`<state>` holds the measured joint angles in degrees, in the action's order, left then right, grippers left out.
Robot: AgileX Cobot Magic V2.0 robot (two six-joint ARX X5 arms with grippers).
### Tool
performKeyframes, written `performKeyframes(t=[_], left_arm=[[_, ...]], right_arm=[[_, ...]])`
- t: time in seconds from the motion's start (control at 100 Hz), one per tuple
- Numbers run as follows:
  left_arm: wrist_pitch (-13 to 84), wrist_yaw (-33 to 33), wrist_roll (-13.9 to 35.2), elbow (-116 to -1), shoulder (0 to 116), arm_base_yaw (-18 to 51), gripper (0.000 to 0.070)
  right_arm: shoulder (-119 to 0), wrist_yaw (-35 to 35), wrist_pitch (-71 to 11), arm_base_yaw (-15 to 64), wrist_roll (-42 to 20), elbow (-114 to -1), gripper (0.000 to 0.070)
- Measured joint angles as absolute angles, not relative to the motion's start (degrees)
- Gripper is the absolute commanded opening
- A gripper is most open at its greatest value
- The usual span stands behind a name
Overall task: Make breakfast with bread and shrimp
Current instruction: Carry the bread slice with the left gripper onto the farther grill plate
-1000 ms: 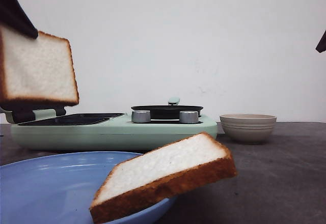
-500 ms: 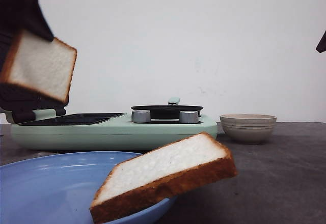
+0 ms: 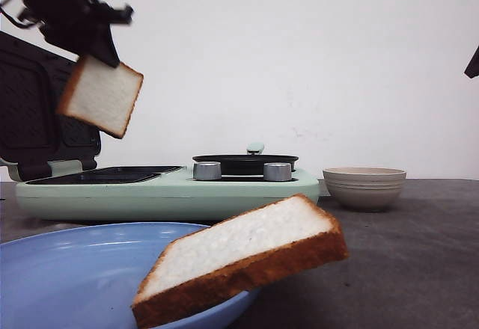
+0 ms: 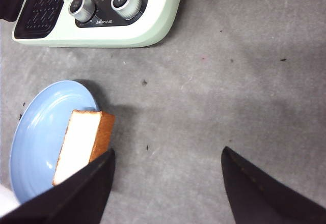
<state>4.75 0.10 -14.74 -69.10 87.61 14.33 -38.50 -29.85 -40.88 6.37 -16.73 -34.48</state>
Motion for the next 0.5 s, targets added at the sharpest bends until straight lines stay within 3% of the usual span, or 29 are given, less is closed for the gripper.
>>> performKeyframes(t=[0.5], left_arm=[[2.96, -6.13, -25.08, -77.3, 100.71, 14.37, 0.0003]], right_arm=[[-38.5, -26.94, -40.88, 6.37, -15.84, -34.48, 0.0411]])
